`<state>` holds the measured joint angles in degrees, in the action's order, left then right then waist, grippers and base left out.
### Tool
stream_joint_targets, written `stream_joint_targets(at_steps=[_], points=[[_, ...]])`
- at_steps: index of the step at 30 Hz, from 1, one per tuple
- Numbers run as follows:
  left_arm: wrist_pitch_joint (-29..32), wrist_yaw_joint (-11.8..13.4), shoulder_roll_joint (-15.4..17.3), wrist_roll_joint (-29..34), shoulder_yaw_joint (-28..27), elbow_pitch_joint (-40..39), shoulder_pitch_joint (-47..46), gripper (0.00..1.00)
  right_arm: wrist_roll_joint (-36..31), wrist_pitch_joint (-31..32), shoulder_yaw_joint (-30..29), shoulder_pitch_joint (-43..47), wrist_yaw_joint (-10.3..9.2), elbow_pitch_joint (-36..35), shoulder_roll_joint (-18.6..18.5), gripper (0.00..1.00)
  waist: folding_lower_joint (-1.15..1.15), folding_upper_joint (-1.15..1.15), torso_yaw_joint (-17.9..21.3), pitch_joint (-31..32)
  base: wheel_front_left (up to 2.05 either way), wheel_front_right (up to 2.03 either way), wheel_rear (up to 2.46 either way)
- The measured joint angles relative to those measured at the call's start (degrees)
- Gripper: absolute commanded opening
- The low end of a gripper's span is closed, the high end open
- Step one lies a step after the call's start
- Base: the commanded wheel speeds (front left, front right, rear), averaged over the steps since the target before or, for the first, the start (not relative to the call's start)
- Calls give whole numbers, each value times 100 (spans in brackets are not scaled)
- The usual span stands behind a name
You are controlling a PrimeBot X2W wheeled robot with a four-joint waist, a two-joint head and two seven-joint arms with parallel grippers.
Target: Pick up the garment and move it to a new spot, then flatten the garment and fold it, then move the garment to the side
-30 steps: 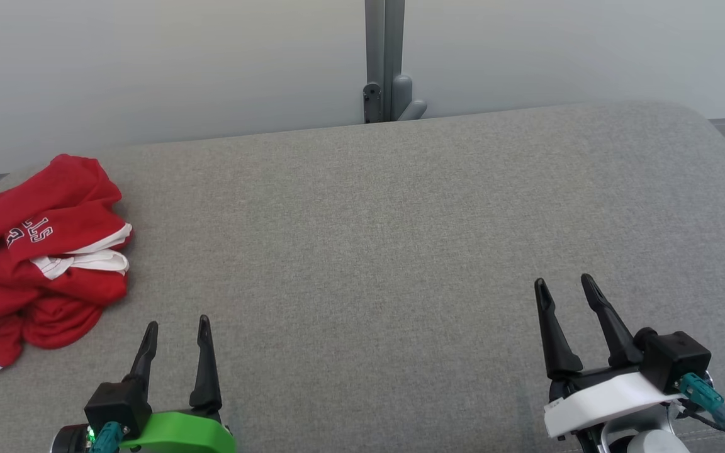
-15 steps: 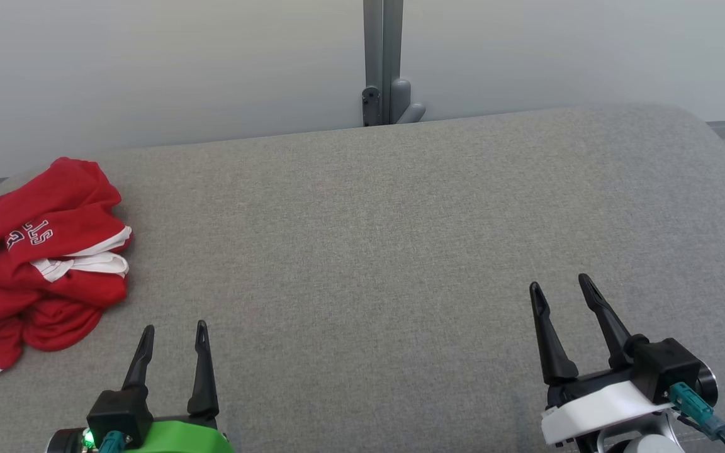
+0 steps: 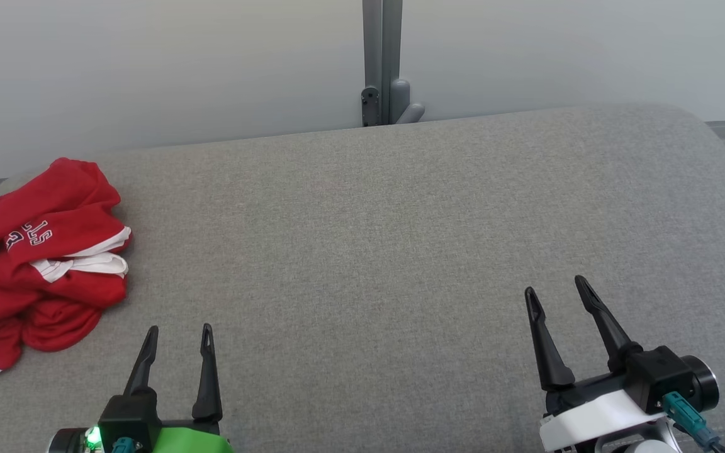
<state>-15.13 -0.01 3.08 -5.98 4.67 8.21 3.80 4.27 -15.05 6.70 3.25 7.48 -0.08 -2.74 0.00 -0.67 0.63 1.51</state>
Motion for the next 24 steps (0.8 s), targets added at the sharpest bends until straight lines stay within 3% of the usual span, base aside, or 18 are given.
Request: stream_joint_targets(at_steps=[24], points=[[0, -32, -14, -2, -35, 73, -2, 100, 119, -1, -54, -5, 1, 157, -1, 100, 0, 0, -9, -29, 0, 0, 0]])
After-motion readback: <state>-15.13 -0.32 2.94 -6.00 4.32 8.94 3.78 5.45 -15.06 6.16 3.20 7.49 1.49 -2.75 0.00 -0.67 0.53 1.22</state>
